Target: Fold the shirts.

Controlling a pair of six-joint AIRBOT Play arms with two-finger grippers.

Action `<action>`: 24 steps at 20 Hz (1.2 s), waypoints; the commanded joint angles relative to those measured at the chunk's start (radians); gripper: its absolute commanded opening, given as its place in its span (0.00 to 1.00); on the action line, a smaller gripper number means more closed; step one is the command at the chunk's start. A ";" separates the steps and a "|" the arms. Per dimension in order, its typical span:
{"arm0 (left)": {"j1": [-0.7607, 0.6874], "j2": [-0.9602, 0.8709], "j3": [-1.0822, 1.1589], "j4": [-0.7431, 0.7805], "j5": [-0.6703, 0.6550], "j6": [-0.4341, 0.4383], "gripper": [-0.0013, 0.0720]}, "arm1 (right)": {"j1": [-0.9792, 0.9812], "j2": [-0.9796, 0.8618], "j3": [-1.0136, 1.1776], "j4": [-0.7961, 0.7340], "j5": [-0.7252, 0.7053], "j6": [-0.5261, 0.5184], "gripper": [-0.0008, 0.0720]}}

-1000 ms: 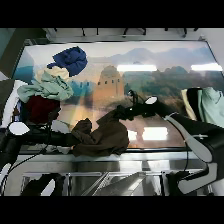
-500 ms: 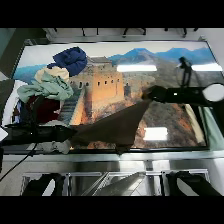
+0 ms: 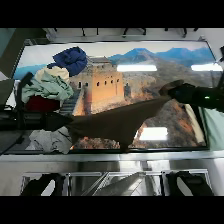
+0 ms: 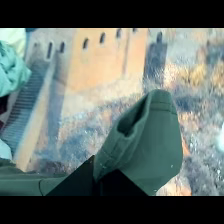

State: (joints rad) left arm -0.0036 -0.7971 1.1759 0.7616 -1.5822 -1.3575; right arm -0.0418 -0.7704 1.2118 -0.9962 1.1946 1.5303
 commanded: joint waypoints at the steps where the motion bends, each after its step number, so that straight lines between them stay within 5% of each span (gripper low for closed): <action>1: -0.093 -0.010 0.238 -0.019 -0.107 -0.197 0.05 | 0.002 0.073 0.192 -0.069 0.168 0.022 0.04; 5: -0.342 0.094 0.280 0.248 -0.104 -0.463 0.05 | 0.002 0.106 0.446 -0.274 0.309 0.058 0.04; 7: -0.463 0.085 0.256 0.482 -0.100 -0.491 0.05 | 0.002 0.078 0.476 -0.319 0.326 0.056 0.04; 10: -0.565 -0.059 0.222 0.629 -0.050 -0.339 0.05 | 0.002 -0.037 0.415 -0.266 0.354 0.081 0.04; 15: -0.460 -0.415 0.210 0.641 0.165 -0.145 0.05 | 0.002 -0.230 0.177 -0.200 0.056 0.035 0.04; 19: -0.375 -0.625 0.213 0.588 0.180 -0.016 0.05 | 0.018 -0.478 0.112 0.037 -0.217 -0.156 0.04; 24: -0.359 -0.702 0.179 0.600 0.296 -0.004 0.05 | 0.038 -0.739 0.114 0.462 -0.450 -0.465 0.04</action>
State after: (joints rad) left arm -0.3782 -1.4456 1.3651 1.3655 -1.3586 -1.3922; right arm -0.0120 -1.3743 1.3350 -0.8253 0.9062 1.2724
